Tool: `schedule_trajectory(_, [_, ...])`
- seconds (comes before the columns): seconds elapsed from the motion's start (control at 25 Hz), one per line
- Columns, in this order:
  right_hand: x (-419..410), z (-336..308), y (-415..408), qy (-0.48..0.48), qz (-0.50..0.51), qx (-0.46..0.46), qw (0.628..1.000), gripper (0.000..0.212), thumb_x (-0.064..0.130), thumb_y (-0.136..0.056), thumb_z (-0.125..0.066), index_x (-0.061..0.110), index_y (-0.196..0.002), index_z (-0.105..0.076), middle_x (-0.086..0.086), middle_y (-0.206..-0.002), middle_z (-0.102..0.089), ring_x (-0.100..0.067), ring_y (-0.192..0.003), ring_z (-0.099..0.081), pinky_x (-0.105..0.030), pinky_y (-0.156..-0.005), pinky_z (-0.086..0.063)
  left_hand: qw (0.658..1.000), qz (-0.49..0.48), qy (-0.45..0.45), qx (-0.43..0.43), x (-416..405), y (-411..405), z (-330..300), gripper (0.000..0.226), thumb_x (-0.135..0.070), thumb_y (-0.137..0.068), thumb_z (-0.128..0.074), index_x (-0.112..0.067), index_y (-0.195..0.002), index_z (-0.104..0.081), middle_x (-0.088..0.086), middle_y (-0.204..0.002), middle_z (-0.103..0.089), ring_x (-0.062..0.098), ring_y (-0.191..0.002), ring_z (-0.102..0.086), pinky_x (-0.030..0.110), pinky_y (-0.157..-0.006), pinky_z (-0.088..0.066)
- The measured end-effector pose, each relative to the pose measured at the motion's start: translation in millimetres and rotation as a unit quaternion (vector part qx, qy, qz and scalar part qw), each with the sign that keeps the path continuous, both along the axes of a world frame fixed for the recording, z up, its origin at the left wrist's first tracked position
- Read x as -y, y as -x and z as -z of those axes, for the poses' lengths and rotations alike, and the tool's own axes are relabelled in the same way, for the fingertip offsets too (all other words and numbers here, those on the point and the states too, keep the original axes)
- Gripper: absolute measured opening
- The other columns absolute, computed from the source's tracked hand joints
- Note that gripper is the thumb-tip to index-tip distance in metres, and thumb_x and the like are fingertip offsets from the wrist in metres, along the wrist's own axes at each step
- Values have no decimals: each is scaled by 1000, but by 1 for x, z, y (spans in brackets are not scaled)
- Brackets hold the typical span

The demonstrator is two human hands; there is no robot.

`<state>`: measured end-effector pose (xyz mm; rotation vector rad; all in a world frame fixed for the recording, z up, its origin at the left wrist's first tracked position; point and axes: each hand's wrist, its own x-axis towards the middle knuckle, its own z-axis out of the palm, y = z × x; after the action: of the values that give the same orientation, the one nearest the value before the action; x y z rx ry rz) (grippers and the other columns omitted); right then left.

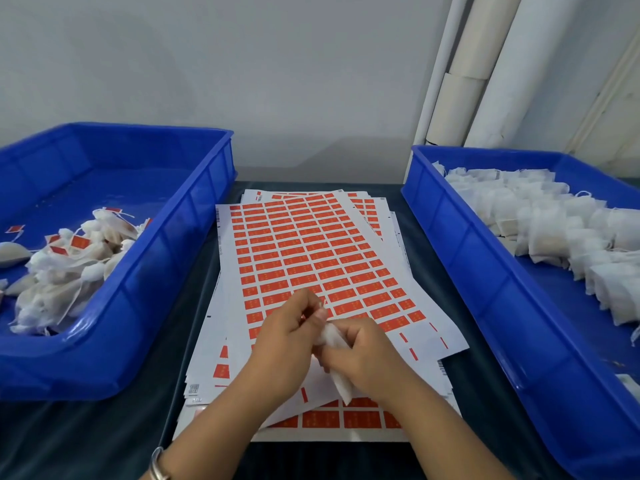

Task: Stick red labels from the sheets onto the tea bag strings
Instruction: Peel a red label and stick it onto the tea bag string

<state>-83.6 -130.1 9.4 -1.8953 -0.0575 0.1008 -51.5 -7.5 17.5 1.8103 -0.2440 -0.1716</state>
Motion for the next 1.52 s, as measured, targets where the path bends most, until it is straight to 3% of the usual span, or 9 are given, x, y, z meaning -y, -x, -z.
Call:
schedule_trajectory(0.32, [-15, 11, -2, 100, 104, 108, 984, 41, 34, -78, -70, 57, -99, -42, 25, -94, -57, 0, -86, -59, -6, -66, -48, 986, -129, 27, -106, 6, -7, 5, 20, -23, -95, -52, -21, -76, -60, -4, -72, -65, 13, -69, -63, 14, -49, -47])
schedule_trajectory(0.44, [-24, 21, 0, 153, 188, 214, 946, 25, 30, -82, -69, 33, -107, -68, 11, -98, -70, 8, -79, -58, -2, -72, -41, 973, -130, 83, -169, 6, -10, 2, 18, -20, -95, -52, -19, -81, -64, 3, -83, -69, 21, -79, -66, 26, -61, -55])
schedule_trajectory(0.64, [-26, 24, -2, 253, 250, 334, 873, 30, 33, -79, -62, 12, -97, -75, -1, -86, -74, -12, -74, -69, -13, -73, -45, 955, -138, 122, -232, 4, -10, -7, 17, -17, -95, -52, -15, -85, -65, 9, -87, -68, 34, -93, -65, 43, -84, -55])
schedule_trajectory(0.76, [-25, 18, -3, 266, 229, 224, 909, 32, 39, -83, -57, 19, -105, -70, 6, -98, -69, -10, -83, -64, -11, -77, -42, 954, -123, 138, -234, 1, -11, -7, 13, -17, -94, -53, -13, -89, -65, 13, -92, -69, 38, -98, -64, 47, -87, -54])
schedule_trajectory(0.88, [-19, 9, -9, 133, 200, -19, 971, 11, 41, -92, -54, 31, -92, -60, 20, -97, -57, -4, -87, -57, -6, -67, -37, 930, -77, 244, -263, -8, -17, -6, 8, -14, -92, -56, -12, -99, -60, 8, -97, -71, 30, -92, -69, 39, -81, -56])
schedule_trajectory(0.96, [-8, 0, -11, -68, 167, -156, 971, 12, 33, -94, -54, 28, -88, -63, 12, -85, -61, -7, -76, -58, -16, -60, -42, 910, -15, 311, -274, -16, -19, -4, 5, -9, -89, -55, -10, -94, -57, 6, -98, -72, 23, -86, -71, 32, -77, -54])
schedule_trajectory(1.12, [9, -10, -7, -485, 33, -319, 814, 28, 7, -80, -56, 4, -107, -58, -11, -80, -59, -12, -52, -53, -23, -47, -44, 892, 89, 363, -255, -25, -15, -2, 12, 1, -70, -64, -10, -71, -59, 7, -79, -65, 17, -69, -65, 26, -64, -52])
schedule_trajectory(1.32, [11, -9, -4, -546, -34, -332, 768, 24, 6, -79, -59, 5, -102, -54, -9, -71, -60, -13, -50, -54, -22, -48, -44, 992, 72, 85, -57, -23, -6, -3, 19, -26, -60, -79, -30, -78, -73, -7, -90, -71, 14, -86, -68, 25, -73, -57])
schedule_trajectory(1.52, [10, -5, -4, -515, 17, -320, 795, 27, 9, -80, -58, 6, -107, -57, -7, -74, -60, -12, -49, -53, -21, -45, -43, 986, 18, -117, 122, -21, -5, -6, 25, -26, -78, -71, -49, -71, -63, -29, -93, -57, -4, -88, -57, 5, -69, -46])
